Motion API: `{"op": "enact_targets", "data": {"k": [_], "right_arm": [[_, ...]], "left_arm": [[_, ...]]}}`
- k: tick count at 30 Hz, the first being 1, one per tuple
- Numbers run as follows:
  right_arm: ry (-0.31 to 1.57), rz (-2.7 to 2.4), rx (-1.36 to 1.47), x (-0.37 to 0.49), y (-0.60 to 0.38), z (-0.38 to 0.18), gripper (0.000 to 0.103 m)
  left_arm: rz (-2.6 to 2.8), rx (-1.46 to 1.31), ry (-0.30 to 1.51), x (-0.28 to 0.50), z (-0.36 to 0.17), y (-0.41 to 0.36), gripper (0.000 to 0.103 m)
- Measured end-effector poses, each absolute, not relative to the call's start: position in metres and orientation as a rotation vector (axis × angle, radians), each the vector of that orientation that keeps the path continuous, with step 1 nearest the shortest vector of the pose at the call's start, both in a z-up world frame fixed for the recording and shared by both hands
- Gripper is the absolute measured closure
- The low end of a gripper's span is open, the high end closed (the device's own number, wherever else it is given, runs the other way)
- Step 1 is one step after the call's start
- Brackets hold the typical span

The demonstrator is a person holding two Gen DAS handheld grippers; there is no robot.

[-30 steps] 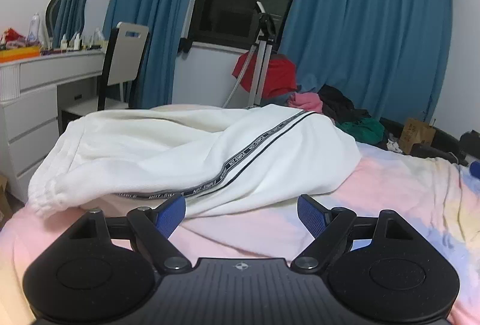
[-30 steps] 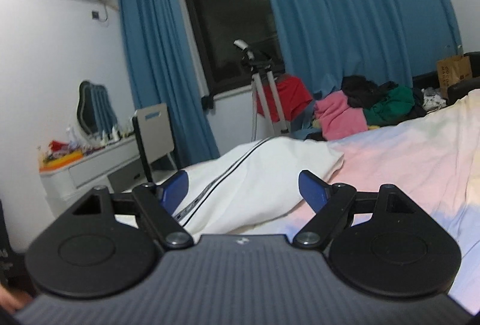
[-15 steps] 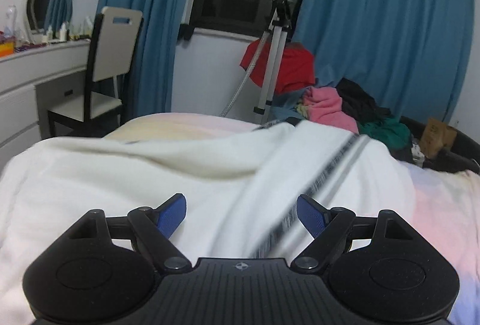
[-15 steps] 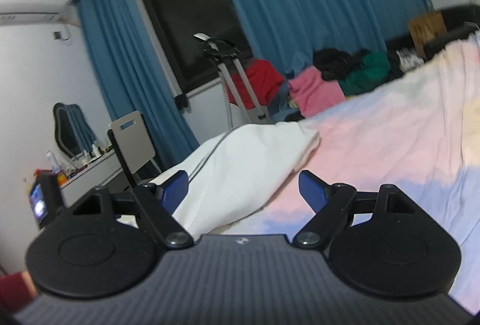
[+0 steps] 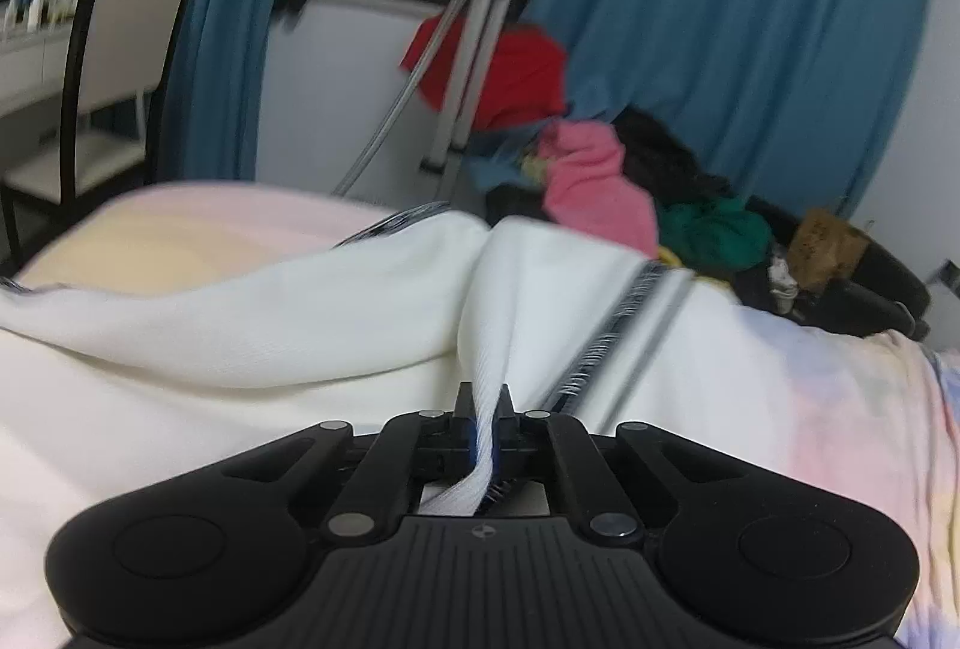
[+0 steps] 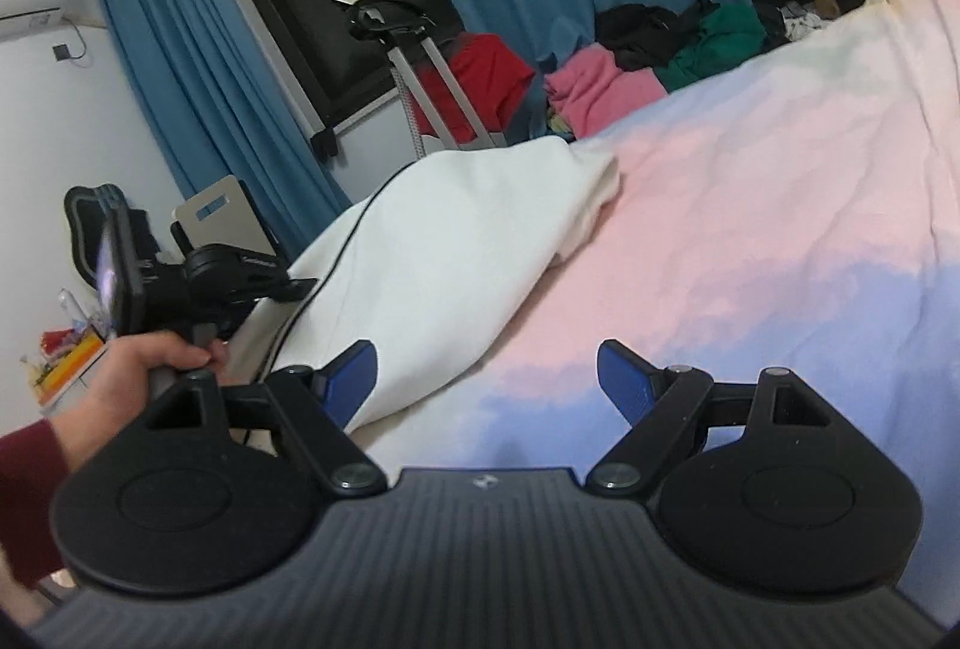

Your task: Fold clothes

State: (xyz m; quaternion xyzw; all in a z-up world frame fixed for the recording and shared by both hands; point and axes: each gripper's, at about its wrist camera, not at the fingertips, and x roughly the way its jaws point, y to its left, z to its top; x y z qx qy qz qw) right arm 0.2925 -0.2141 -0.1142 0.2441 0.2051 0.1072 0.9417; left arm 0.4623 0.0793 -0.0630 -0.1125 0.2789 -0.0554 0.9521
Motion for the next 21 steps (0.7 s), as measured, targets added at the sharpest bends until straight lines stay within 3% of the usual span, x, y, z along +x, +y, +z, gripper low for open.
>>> {"op": "enact_targets", "data": {"k": [9,16,21], "right_arm": [[0.337,0.191,0.501,0.264,-0.230,-0.091,0.021],[0.308,0.210,0.463,0.230,-0.236,-0.074,0.021],[0.342,0.227,0.435,0.221,-0.233,-0.070,0.023]], "left_arm": [[-0.275,-0.037,0.406,0.274,-0.020,0.024,0.101],[-0.269,-0.088,0.515,0.154,-0.071,0.014,0.101],[-0.227,-0.187,0.560,0.152,-0.091,0.029,0.100]]}}
